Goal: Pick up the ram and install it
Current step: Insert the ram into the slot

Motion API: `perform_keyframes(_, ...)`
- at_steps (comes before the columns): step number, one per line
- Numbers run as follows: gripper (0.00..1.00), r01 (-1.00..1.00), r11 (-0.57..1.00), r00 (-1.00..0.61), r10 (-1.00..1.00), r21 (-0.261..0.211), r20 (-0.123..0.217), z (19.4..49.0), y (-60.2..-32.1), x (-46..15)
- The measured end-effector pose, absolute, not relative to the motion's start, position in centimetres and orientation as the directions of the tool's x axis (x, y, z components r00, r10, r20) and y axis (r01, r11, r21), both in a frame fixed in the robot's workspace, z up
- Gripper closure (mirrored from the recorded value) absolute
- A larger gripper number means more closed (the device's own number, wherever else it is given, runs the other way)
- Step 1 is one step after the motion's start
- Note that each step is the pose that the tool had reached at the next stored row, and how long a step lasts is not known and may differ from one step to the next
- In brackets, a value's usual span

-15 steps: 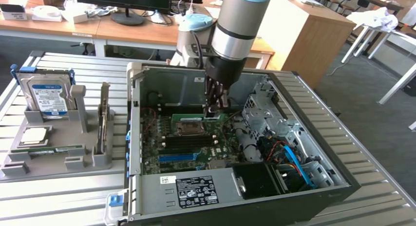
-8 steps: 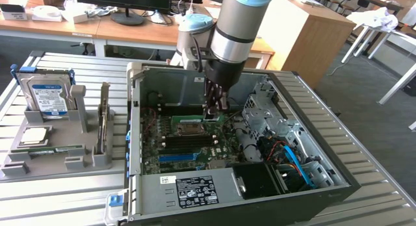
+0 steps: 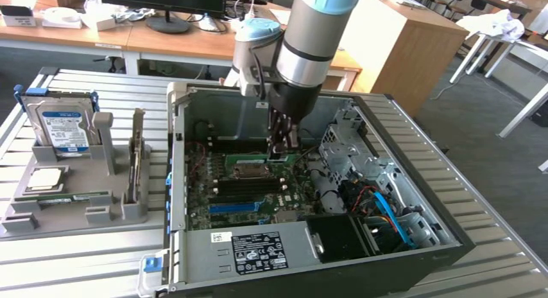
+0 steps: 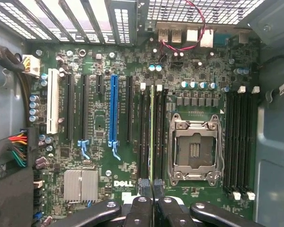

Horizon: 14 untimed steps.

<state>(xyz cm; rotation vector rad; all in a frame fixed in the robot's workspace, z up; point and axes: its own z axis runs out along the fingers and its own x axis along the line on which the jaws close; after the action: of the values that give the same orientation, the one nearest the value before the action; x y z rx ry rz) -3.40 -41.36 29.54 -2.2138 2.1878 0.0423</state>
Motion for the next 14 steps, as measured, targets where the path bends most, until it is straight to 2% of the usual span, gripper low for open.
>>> perform_keyframes(14, 0.88, -1.000, -0.012, 0.012, -0.999, -0.001, -0.047, 28.48, -41.37, -3.40)
